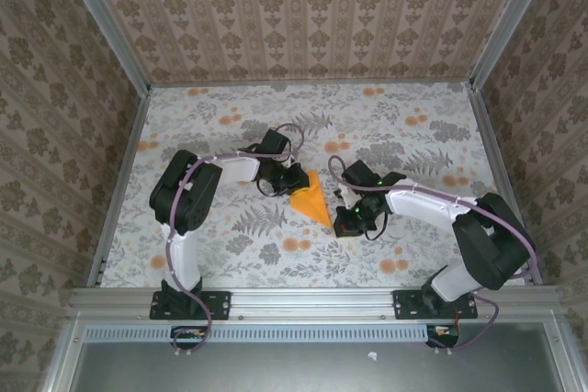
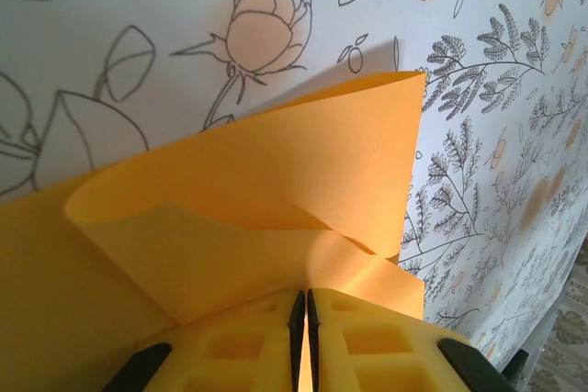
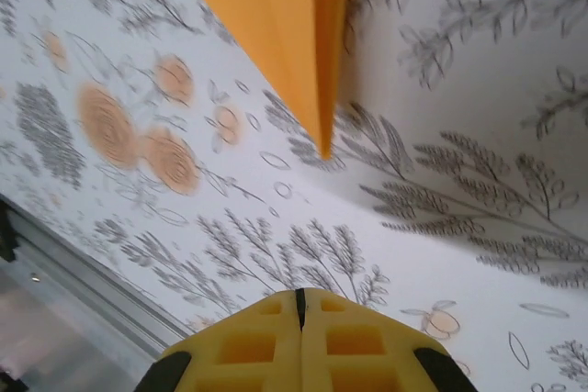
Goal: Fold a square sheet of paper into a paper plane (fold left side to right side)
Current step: Fourth fold the wing at the center of the table.
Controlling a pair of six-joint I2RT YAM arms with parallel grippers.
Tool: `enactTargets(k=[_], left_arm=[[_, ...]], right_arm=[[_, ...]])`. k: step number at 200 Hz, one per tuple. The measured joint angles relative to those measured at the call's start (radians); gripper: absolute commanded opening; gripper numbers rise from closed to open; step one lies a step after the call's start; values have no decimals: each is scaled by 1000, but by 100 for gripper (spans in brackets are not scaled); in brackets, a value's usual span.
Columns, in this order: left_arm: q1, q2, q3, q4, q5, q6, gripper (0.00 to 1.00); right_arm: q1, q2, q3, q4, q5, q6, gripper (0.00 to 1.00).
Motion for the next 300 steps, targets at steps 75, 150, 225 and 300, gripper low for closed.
enactTargets(k=[75, 150, 225, 300], left_arm=[[0, 0, 0, 0, 0, 0, 15], [-11, -33, -15, 3, -40, 16, 22], [-74, -175, -95, 21, -55, 40, 12], [-129, -90, -100, 63, 16, 35, 8]], right_arm=[[-32, 229, 162, 118, -5, 18, 0], [-39, 293, 164, 116, 14, 18, 0], [-38, 293, 169, 101, 28, 18, 0], [-37, 293, 170, 98, 33, 18, 0]])
